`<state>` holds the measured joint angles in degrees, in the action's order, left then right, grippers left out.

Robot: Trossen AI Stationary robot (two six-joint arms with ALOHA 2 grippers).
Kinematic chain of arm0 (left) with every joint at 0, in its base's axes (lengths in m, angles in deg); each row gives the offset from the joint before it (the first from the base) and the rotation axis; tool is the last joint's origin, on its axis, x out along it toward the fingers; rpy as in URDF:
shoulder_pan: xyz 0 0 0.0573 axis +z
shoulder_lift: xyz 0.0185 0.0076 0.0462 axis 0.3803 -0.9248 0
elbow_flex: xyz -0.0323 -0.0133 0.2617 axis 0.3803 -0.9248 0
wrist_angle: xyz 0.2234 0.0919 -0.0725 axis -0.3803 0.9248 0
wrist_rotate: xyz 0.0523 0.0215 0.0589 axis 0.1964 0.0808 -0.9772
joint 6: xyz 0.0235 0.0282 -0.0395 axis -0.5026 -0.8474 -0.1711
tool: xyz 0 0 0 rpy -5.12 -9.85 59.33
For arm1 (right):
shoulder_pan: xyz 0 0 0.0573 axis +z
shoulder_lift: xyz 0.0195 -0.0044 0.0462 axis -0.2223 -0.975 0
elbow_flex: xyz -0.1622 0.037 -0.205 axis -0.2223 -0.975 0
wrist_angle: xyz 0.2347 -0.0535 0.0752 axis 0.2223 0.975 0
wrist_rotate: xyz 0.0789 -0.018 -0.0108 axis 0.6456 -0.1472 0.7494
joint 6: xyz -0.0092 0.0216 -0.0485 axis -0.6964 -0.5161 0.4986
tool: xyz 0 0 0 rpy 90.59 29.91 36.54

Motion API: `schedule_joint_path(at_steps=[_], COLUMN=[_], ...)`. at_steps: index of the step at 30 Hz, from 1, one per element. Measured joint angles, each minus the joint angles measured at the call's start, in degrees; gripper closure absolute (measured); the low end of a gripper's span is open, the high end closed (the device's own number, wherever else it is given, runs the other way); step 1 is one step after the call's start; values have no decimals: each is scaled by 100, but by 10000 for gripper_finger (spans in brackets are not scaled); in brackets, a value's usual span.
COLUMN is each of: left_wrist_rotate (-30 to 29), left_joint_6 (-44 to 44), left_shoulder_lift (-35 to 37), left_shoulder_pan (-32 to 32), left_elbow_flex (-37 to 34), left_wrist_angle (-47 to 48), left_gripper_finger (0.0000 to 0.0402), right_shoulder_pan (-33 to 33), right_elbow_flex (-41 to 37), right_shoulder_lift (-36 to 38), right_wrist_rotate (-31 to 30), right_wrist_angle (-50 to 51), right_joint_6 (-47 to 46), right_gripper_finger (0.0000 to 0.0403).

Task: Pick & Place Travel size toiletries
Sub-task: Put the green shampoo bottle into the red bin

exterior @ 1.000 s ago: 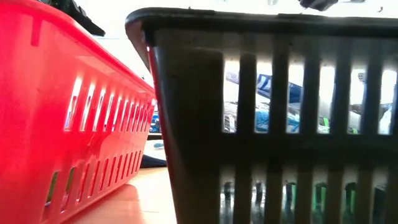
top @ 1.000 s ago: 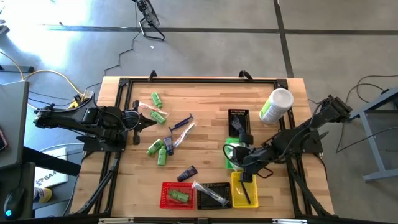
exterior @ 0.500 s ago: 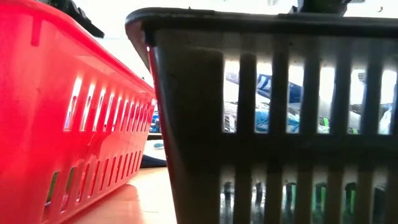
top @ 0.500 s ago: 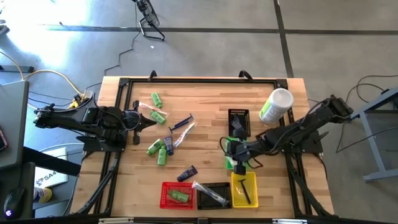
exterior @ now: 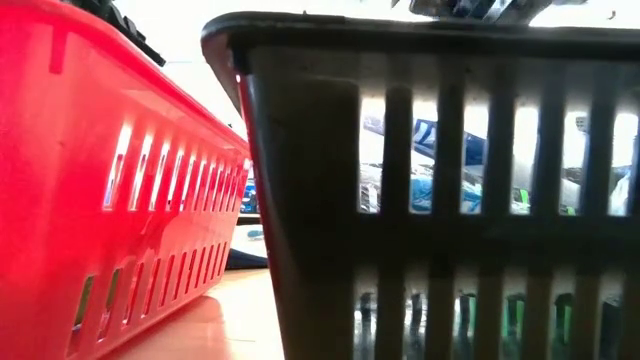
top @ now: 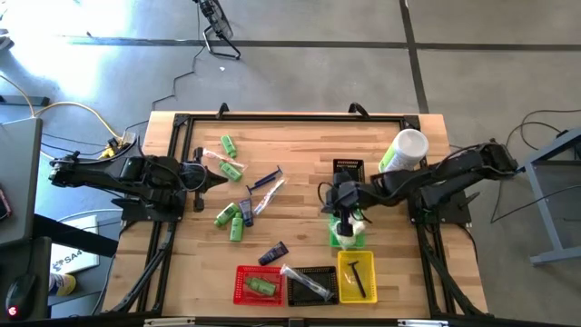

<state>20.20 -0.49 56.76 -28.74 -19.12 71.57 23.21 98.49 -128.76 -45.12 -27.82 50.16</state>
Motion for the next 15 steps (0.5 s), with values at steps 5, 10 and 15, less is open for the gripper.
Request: schedule_joint_path(at_steps=[5, 10, 15], left_wrist_rotate=[0, -2, -4], left_joint_6=[-1, -59, -288], left_shoulder_lift=[2, 2, 2], left_shoulder_pan=[1, -1, -1], left_elbow_flex=[0, 0, 0], left_wrist_angle=[113, 87, 38], left_gripper_finger=[402, 402, 402], right_shoulder_pan=[-444, -859, -1311], right_elbow_flex=[-218, -407, -430], right_shoulder_lift=[-1, -1, -3], right_wrist_rotate=[-16, -249, 18], right_wrist_angle=[-400, -1059, -1331], right_joint_6=[65, 371, 896], right_gripper_finger=[401, 401, 401])
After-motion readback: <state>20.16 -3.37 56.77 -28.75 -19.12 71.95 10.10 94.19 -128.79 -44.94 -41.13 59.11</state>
